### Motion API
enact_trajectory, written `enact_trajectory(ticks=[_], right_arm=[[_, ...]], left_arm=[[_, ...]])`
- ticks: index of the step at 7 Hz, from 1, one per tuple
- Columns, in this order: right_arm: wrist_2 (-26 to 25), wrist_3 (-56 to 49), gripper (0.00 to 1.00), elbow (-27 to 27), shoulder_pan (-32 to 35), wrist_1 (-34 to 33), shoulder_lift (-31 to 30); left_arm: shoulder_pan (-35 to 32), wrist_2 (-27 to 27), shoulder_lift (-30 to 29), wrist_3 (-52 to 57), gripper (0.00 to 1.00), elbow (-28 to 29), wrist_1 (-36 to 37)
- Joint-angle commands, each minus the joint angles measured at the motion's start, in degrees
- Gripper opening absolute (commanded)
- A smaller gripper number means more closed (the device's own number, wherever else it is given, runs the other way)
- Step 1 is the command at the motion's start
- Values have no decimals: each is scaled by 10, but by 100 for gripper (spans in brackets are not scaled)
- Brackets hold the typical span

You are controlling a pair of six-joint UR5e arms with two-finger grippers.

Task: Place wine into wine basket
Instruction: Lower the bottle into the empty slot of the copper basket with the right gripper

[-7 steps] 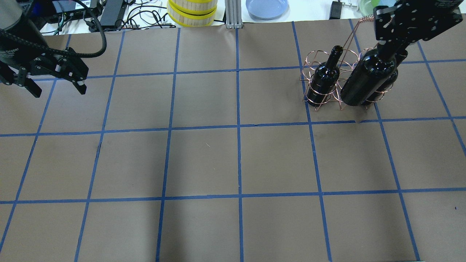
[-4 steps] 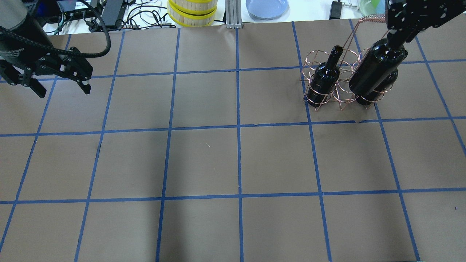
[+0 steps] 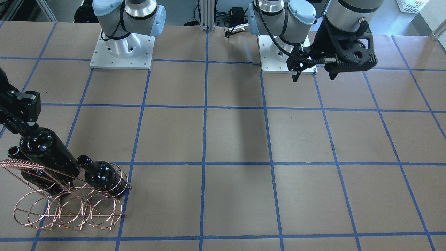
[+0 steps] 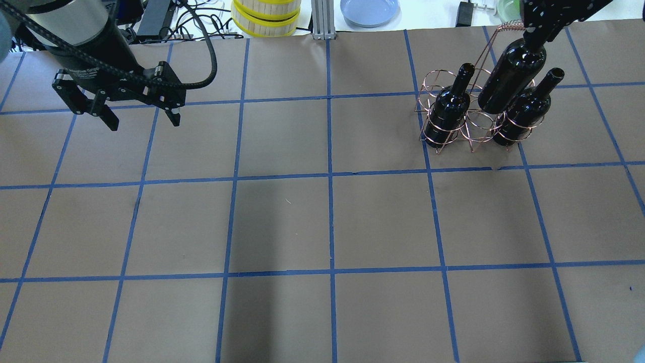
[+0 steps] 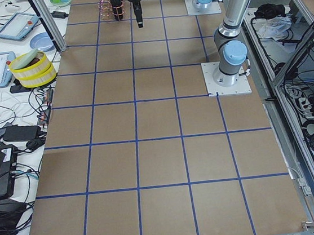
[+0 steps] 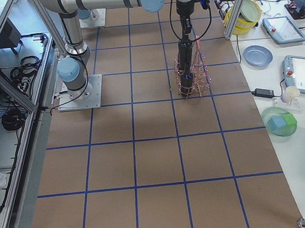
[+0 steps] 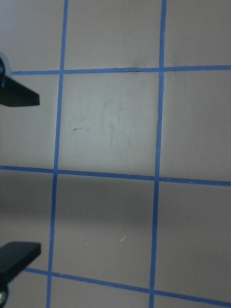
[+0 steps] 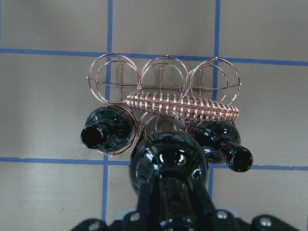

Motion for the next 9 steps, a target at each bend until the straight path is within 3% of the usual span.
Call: enact_trajectory(ticks=[1,9], right_arm=[[1,-22,28,2,0,-13,18],[1,-37,31,22,0,-30,29]], left_arm=[[-27,0,-3,-10,100,0,0],[-24,-6,2,50,100,-4,84]])
